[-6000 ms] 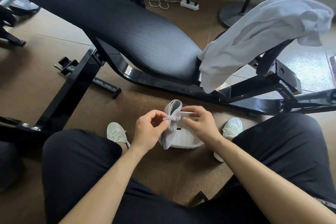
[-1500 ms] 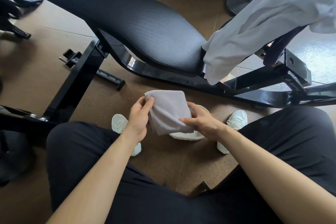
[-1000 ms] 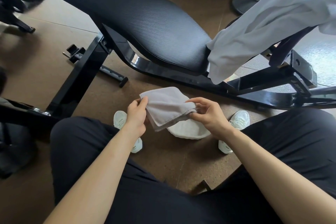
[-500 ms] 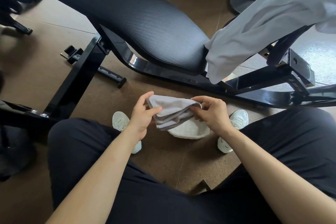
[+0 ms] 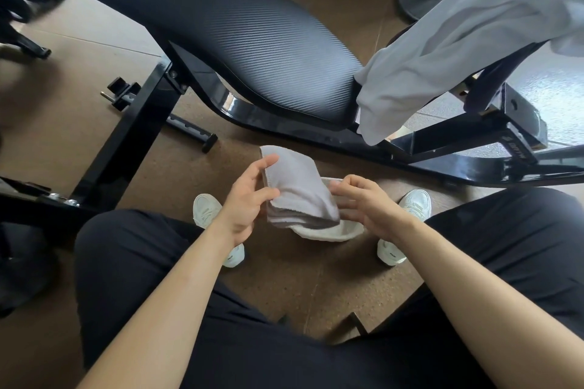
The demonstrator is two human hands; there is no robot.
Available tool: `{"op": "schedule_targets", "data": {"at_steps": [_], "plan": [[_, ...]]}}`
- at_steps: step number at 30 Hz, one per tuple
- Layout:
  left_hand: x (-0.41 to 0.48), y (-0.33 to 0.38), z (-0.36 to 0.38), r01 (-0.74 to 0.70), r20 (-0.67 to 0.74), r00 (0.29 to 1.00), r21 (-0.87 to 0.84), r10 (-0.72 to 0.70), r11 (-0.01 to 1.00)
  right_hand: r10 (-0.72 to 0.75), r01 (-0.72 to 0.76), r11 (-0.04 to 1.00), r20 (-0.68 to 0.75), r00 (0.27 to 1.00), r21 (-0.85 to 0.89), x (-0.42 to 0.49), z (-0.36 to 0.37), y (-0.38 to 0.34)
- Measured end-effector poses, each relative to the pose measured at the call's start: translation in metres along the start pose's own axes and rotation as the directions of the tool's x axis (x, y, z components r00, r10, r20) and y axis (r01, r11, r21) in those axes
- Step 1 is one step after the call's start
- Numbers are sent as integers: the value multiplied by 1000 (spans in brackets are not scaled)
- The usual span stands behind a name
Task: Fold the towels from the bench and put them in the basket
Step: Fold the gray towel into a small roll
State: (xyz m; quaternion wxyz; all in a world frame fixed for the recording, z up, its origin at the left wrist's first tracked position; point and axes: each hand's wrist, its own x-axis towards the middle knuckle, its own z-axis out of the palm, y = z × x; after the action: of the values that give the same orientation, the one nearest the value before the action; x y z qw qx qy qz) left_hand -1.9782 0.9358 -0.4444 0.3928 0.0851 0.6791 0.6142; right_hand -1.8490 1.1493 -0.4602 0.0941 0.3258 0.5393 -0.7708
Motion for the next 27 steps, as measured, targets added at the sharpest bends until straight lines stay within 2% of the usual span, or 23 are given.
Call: {"op": "schedule_targets", "data": {"at_steps": [4, 8, 10, 13, 15, 17, 19, 22, 27], "plan": [[-6, 6, 5, -47, 96, 995, 67, 41, 997, 104, -118, 990, 168, 980, 75, 6, -2, 6], [-4, 8, 2, -62, 82, 995, 26, 60, 998, 112, -149, 983, 300, 947, 104, 8, 2, 7], [-3, 7, -2, -53, 66, 996, -11, 53, 999, 80, -128, 983, 314, 946, 135, 8, 4, 6], [-1, 5, -7, -42, 10, 999, 34, 42, 999, -2, -29, 989, 212, 977, 144, 10, 4, 4], [2, 2, -8, -36, -17, 999, 153, 39, 988, -88, 85, 996, 143, 986, 24, 9, 3, 1], [2, -1, -6, -32, -18, 999, 315, 40, 948, -181, 202, 952, 110, 977, -229, 6, 1, -1], [1, -5, -2, -58, -27, 996, 497, 83, 866, -246, 271, 856, 114, 963, -441, 3, 2, -3], [-3, -8, 9, -114, -41, 981, 668, 190, 736, -333, 306, 658, 99, 938, -688, 3, 9, 2], [-2, -19, 23, -150, 27, 964, 876, 263, 459, -420, 290, 484, 71, 905, -825, -5, 26, 7]]}}
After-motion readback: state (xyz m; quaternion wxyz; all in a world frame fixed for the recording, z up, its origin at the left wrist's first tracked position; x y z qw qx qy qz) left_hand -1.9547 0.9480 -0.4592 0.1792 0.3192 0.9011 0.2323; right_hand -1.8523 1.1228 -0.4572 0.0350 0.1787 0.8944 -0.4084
